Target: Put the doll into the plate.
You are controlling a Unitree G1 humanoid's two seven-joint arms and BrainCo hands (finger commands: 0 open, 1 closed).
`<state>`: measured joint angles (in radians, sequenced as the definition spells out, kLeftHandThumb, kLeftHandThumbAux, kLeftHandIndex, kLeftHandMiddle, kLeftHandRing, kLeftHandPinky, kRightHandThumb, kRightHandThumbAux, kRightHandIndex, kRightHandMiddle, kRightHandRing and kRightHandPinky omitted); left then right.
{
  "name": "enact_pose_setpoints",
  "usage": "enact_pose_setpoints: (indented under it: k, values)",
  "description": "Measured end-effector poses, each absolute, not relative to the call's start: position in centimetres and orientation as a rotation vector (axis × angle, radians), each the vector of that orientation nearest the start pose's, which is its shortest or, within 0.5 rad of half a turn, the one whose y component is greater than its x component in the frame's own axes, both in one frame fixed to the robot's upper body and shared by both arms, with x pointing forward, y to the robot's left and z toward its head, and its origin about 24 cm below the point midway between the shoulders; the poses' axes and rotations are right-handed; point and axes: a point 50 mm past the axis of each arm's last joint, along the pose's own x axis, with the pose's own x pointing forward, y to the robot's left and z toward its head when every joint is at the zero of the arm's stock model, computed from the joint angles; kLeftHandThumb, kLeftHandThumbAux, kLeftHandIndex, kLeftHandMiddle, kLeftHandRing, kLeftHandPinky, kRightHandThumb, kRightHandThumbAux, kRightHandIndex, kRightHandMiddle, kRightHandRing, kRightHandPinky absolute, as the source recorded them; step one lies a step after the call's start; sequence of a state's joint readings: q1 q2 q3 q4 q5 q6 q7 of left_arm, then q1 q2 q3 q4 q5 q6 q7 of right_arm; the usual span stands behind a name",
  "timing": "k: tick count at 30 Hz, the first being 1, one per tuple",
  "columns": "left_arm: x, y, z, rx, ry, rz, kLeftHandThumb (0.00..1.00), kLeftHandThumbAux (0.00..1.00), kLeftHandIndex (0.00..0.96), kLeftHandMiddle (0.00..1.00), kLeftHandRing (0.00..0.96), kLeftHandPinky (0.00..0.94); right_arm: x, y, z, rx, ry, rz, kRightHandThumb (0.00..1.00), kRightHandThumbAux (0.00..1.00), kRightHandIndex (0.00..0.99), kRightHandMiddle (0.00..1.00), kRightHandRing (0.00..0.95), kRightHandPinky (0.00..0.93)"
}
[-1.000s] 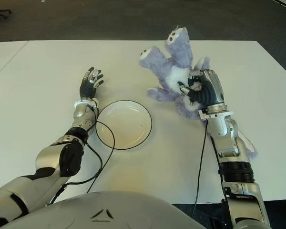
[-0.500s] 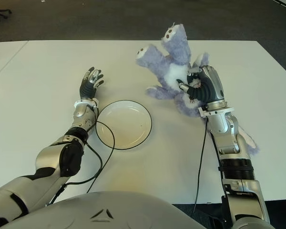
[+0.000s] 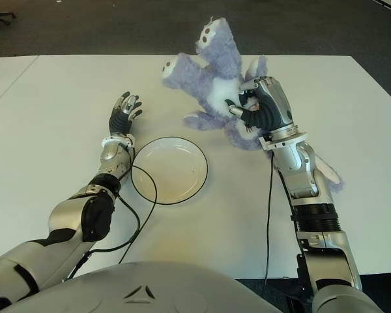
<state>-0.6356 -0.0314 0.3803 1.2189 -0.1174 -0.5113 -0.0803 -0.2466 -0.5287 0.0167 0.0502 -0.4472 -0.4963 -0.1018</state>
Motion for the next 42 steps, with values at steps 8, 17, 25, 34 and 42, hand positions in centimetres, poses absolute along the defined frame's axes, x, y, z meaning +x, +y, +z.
enact_pose_setpoints:
  k: [8, 17, 25, 34, 42]
  values:
    - [33.0, 14.5, -0.5, -0.299, 0.101, 0.103, 0.000, 0.542, 0.143, 0.245, 0.245, 0.221, 27.8, -18.8, 14.8, -0.936, -0.698, 0.169, 0.496, 0.721, 0.768, 0.877, 0.882, 0.878]
    - [33.1, 14.5, -0.5, -0.298, 0.101, 0.103, 0.000, 0.555, 0.143, 0.239, 0.234, 0.207, 28.2, -17.4, 15.7, -0.922, -0.751, 0.207, 0.527, 0.708, 0.764, 0.873, 0.880, 0.881]
    - [33.1, 14.5, -0.5, -0.298, 0.101, 0.103, 0.000, 0.541, 0.151, 0.244, 0.243, 0.217, 28.4, -16.0, 16.6, -0.915, -0.794, 0.265, 0.556, 0.693, 0.766, 0.873, 0.879, 0.878]
    - [33.1, 14.5, -0.5, -0.298, 0.101, 0.103, 0.000, 0.521, 0.152, 0.243, 0.242, 0.211, 28.4, -15.2, 16.8, -0.940, -0.808, 0.315, 0.579, 0.675, 0.774, 0.873, 0.872, 0.866]
    - [33.1, 14.5, -0.5, -0.291, 0.104, 0.115, 0.000, 0.514, 0.151, 0.254, 0.244, 0.221, 28.4, -14.4, 16.7, -0.965, -0.820, 0.341, 0.599, 0.669, 0.778, 0.871, 0.869, 0.856]
